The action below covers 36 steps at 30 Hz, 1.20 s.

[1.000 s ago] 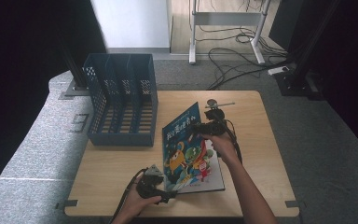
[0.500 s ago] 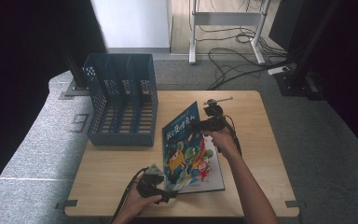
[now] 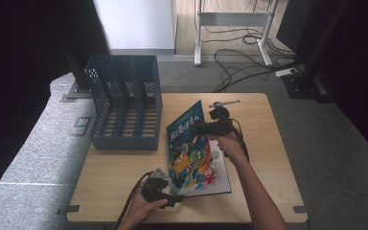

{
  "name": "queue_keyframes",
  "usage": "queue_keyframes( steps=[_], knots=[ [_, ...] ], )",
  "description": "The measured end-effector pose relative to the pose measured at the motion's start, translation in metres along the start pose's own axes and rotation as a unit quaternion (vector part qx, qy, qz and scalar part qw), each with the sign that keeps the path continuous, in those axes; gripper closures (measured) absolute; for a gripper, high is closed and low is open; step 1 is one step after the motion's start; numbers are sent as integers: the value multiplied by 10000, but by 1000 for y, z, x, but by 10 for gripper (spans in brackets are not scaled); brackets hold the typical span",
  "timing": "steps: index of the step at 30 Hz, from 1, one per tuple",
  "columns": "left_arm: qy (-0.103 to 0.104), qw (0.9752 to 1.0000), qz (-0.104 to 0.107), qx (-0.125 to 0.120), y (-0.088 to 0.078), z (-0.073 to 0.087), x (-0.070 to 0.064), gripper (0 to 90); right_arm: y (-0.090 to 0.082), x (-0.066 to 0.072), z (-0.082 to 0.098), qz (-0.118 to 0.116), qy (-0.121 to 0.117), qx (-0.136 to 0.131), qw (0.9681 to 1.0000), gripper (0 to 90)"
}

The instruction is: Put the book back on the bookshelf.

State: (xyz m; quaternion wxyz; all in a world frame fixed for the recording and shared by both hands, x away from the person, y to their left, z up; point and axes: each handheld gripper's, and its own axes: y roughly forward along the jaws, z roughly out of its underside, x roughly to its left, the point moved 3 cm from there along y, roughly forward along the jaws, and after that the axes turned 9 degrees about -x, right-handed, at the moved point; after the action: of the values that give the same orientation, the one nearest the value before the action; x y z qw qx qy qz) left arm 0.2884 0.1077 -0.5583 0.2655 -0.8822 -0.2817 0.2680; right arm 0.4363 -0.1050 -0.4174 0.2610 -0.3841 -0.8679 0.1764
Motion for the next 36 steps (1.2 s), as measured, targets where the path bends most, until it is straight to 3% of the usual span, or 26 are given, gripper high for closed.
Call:
queue_keyframes(
  steps=[13,23,36],
  knots=[
    [-77,10000,36,-26,1,-1,1,78,-8,8,-3,-87,-244,-179,9995,755],
    [-209,9997,90,-41,2,-4,3,73,-20,16,-7,-141,-565,-447,9973,759],
    [-222,9996,-106,-126,6,-6,4,61,-25,20,-9,-213,-778,-687,9944,762]
  ],
)
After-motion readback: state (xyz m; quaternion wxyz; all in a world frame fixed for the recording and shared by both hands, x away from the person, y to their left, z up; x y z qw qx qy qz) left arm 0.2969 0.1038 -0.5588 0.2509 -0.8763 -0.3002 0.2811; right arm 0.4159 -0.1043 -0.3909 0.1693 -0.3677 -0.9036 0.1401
